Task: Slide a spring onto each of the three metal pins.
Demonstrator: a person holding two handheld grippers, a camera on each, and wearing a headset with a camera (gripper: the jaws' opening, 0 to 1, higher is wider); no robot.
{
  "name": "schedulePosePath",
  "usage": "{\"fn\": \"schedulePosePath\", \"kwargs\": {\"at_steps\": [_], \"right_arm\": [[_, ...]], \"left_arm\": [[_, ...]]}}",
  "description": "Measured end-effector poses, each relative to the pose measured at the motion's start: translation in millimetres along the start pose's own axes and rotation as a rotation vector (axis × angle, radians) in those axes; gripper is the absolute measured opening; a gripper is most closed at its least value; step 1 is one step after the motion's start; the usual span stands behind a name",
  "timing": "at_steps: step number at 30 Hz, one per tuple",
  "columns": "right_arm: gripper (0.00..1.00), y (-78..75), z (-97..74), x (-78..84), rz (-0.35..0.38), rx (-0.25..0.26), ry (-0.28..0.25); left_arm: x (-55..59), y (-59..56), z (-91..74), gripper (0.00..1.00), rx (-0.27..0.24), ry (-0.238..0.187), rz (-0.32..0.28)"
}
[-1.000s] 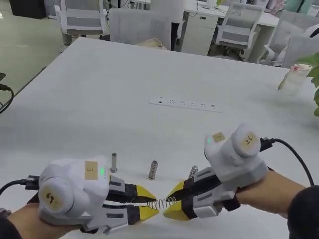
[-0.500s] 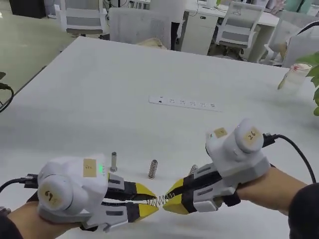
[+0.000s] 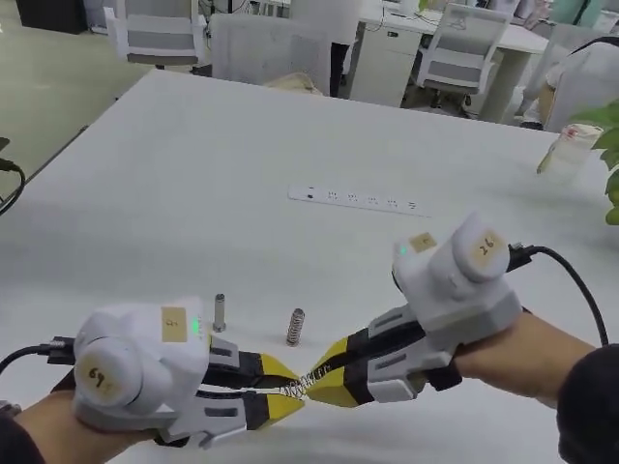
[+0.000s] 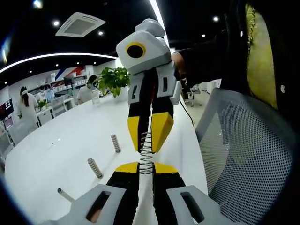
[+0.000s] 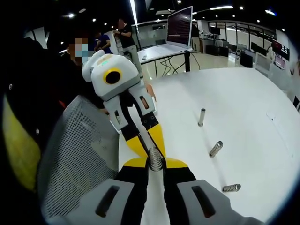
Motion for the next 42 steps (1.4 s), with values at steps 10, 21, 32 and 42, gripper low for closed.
{"fn": "schedulePosePath", "kwargs": {"at_steps": [10,21,32,42], "right_arm": [[0.09,3.7,3.5,-5.1,-0.047,0.014,0.052],[0.08,3.4,6.3,-7.0,-0.112,0.048,0.159],[0.08,4.0,11.2,-13.7,-0.172,0.063,0.271],[0.08,4.2,14.8,-18.0,-0.213,0.072,0.353]], "left_arm": [[1.2,0.2,0.9,0.02,-0.003,-0.003,-0.013],[3.0,1.5,1.6,0.03,-0.012,-0.008,-0.024],[5.0,5.4,-0.2,0.03,-0.037,-0.015,-0.039],[6.2,7.8,-4.2,0.03,-0.061,-0.025,-0.042]]}}
Point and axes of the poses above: the centre of the closed fingertips' face, and the gripper's own axes: z roughly forward along the fingers, y roughly to its left, x roughly out of its underside, the point moved 1 cm from there along -z, roughly backward along the fingers, and after that the axes turned 14 degrees about z, right-handed, at the moved point
